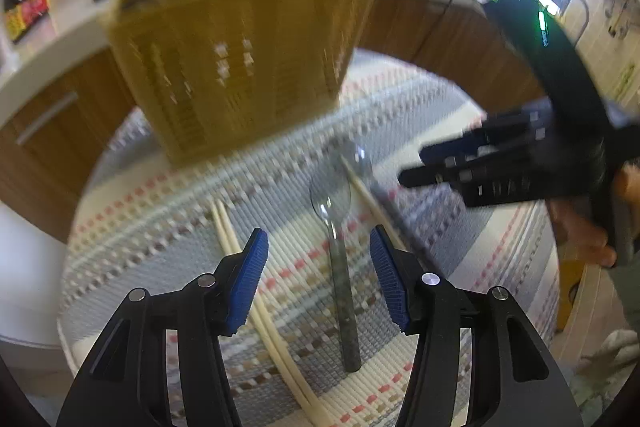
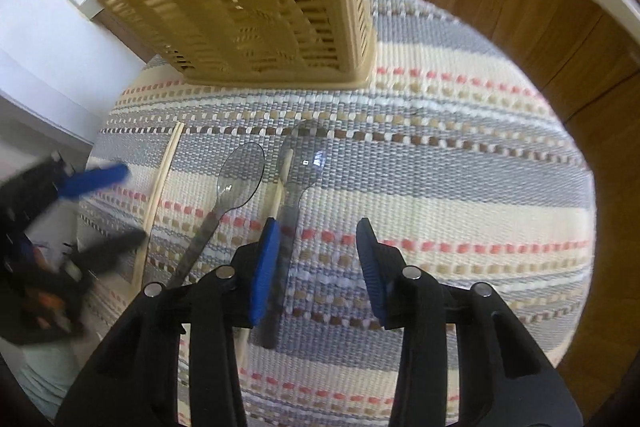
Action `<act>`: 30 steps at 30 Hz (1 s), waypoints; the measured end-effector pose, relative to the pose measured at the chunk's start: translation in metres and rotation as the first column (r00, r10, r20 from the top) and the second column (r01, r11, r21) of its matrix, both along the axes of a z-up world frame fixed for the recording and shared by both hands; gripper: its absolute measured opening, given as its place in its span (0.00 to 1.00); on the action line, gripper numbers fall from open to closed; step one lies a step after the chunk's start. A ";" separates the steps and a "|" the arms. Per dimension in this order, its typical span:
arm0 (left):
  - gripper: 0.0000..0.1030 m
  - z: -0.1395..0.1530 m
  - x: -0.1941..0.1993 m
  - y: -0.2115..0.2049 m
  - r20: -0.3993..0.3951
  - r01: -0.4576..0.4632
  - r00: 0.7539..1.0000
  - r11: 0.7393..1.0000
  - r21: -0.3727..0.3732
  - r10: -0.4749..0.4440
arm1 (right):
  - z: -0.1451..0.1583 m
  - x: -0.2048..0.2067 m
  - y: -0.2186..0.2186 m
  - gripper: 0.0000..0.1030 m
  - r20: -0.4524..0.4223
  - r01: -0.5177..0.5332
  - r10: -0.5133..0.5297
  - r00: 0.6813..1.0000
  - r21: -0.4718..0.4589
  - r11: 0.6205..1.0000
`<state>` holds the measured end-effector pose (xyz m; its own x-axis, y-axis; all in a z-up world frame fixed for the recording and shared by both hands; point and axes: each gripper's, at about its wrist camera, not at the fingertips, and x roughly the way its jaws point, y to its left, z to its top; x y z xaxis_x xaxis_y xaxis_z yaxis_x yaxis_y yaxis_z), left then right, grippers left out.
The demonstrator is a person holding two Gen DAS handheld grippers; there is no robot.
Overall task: Organize utensils
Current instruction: 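Return both tools to the mat and grasp a clear spoon with each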
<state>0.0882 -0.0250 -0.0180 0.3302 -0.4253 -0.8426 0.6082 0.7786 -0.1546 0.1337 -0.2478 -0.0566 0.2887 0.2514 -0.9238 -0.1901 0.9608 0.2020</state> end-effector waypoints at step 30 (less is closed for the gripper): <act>0.26 -0.045 0.019 -0.067 -0.025 0.024 1.000 0.979 0.203 -0.020 | -0.029 0.000 0.034 0.19 -0.068 -0.067 0.060 0.996 -0.110 0.992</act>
